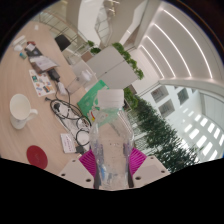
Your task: Pour water
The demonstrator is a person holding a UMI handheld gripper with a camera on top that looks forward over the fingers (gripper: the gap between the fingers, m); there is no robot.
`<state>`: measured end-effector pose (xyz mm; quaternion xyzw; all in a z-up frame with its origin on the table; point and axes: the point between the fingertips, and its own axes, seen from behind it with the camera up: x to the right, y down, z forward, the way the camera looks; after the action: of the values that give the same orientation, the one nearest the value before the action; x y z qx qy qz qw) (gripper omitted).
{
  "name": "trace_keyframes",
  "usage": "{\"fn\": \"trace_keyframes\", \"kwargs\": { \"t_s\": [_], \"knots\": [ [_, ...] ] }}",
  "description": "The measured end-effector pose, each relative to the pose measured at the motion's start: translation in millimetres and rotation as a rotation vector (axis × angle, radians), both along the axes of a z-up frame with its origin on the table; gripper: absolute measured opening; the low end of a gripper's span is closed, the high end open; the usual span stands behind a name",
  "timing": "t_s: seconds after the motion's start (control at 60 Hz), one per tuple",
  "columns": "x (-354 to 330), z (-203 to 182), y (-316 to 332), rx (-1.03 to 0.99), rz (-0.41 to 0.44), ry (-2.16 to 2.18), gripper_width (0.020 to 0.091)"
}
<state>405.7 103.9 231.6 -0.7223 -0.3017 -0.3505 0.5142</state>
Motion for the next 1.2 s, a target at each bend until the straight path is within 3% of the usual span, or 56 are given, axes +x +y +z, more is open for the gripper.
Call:
{"fn": "trace_keyframes", "kwargs": {
  "t_s": [0.133,0.317,0.55,0.75,0.85,0.917,0.983,1.017,1.1,1.117,1.2],
  "knots": [
    [-63,-23,21,-0.088,0.146,-0.523,0.0380],
    [-106,-51,28,-0.224,0.240,-1.138,0.0386],
    [-127,-47,28,-0.256,0.257,-1.274,0.0391],
    [-172,-7,41,-0.079,0.295,-0.747,0.0389],
    [-178,18,34,-0.008,0.244,-0.130,0.0407],
    [-166,23,12,0.098,0.166,0.233,0.0427],
    [-152,9,-2,0.146,0.116,0.572,0.0428],
    [-151,0,8,0.097,0.138,0.713,0.0450],
    [-132,-57,3,0.047,0.099,0.961,0.0471],
    [-133,-83,-8,0.067,0.087,1.009,0.0472],
    [-118,-108,1,-0.006,0.068,0.994,0.0472]
  ]
}}
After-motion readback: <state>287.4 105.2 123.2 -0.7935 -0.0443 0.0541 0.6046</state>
